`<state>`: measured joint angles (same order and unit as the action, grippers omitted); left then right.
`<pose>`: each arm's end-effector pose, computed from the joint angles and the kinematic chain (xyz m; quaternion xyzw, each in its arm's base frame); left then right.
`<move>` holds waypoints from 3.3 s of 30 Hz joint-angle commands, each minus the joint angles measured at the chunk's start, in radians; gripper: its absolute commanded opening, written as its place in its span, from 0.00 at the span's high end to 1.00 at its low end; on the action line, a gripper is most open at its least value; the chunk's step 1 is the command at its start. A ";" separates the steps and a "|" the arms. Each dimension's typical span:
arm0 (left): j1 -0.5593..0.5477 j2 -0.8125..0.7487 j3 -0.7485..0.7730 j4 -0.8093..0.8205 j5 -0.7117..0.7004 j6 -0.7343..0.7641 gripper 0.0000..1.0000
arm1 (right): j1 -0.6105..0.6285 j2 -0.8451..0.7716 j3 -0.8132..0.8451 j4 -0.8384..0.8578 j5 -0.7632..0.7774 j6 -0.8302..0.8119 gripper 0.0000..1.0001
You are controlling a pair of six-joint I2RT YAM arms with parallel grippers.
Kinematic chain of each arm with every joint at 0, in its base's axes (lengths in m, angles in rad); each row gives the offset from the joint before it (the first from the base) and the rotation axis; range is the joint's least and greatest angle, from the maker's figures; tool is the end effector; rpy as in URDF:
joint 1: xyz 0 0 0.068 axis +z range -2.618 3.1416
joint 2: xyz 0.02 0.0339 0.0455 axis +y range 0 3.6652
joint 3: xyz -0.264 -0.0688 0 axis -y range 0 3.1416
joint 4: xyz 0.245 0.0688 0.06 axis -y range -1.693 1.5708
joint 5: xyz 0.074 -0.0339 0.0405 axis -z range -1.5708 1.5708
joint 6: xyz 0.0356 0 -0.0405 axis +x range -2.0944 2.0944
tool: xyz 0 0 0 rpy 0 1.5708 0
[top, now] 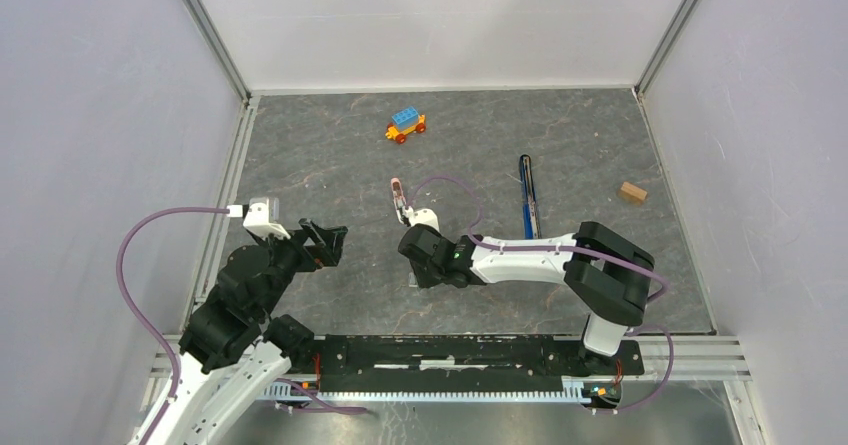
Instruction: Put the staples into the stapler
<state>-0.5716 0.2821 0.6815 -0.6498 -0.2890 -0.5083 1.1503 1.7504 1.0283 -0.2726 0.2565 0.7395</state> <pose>0.0674 -0.0313 0.3107 -0.0635 0.7840 -0.2144 0.5790 0.1510 0.3156 0.1654 -0.1584 0.9383 0.1565 0.2644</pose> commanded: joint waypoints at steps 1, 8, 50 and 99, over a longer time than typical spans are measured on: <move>0.001 -0.003 0.013 0.015 -0.011 0.053 0.00 | 0.005 0.014 0.042 -0.005 0.027 0.006 0.67; 0.001 -0.006 0.013 0.015 -0.012 0.053 0.00 | 0.006 0.020 0.051 -0.037 0.036 0.005 0.69; -0.001 -0.016 0.010 0.001 -0.030 0.050 0.00 | 0.024 -0.011 0.094 -0.076 0.089 -0.075 0.77; -0.001 0.016 0.007 -0.003 -0.039 0.047 0.00 | -0.807 -0.559 -0.356 -0.096 -0.143 -0.423 0.76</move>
<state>-0.5720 0.2901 0.6815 -0.6575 -0.3134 -0.5079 0.3569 1.2030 0.6800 -0.4084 0.1387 0.3309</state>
